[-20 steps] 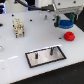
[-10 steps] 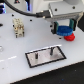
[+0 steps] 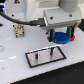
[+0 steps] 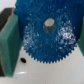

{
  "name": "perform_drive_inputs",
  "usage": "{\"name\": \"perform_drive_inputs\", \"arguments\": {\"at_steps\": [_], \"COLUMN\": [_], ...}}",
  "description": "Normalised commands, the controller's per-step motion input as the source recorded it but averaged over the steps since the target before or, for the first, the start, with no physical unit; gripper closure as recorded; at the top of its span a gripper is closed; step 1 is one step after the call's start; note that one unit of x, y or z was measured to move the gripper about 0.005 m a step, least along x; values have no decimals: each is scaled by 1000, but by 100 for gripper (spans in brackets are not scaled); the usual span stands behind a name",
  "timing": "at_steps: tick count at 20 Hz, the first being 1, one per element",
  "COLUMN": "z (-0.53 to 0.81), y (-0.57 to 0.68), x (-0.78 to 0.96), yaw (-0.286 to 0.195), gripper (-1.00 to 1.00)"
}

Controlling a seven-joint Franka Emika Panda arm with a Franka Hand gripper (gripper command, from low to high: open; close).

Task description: Insert the blue gear onto the right peg, followed by the red gear

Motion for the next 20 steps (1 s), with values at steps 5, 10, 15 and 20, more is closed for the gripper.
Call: {"name": "perform_drive_inputs", "arguments": {"at_steps": [5, 10, 15, 20], "z": [-19, -38, -80, 118], "y": [-287, -193, -118, 3], "x": [398, 268, 146, 52], "yaw": [0, 0, 0, 0], "gripper": [100, 100, 100, 100]}}
